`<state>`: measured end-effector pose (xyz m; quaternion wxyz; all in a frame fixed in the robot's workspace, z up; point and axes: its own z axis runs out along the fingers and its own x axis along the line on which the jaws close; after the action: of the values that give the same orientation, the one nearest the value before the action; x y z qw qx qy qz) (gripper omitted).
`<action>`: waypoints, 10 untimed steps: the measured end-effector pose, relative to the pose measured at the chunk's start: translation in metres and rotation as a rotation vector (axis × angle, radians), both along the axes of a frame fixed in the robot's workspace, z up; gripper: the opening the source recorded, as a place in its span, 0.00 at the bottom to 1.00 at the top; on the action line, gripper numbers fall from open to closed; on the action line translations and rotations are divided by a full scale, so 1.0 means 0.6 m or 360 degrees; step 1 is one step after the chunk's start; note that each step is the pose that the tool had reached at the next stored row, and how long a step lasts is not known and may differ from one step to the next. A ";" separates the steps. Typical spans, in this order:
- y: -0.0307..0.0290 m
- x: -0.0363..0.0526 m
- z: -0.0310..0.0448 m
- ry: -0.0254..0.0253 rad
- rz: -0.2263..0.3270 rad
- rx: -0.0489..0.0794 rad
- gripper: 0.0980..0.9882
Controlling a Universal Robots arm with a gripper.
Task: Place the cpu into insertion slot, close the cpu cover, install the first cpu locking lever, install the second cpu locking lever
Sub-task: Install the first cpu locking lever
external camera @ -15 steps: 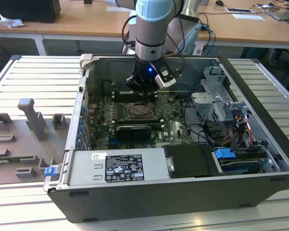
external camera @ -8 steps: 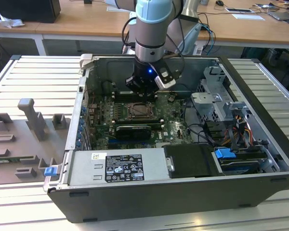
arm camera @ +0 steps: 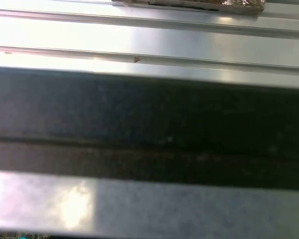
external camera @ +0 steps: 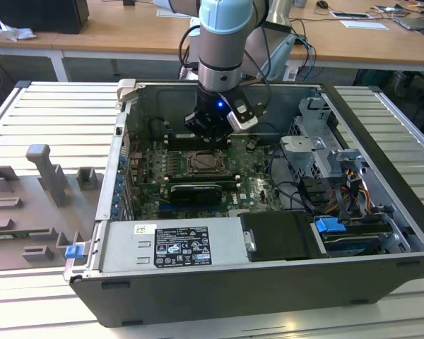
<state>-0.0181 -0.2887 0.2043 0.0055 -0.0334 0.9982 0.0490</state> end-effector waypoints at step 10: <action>0.0003 0.000 -0.004 -0.00008 0.0000 -0.0011 0.01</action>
<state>-0.0181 -0.2885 0.2021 0.0057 -0.0334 0.9984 0.0454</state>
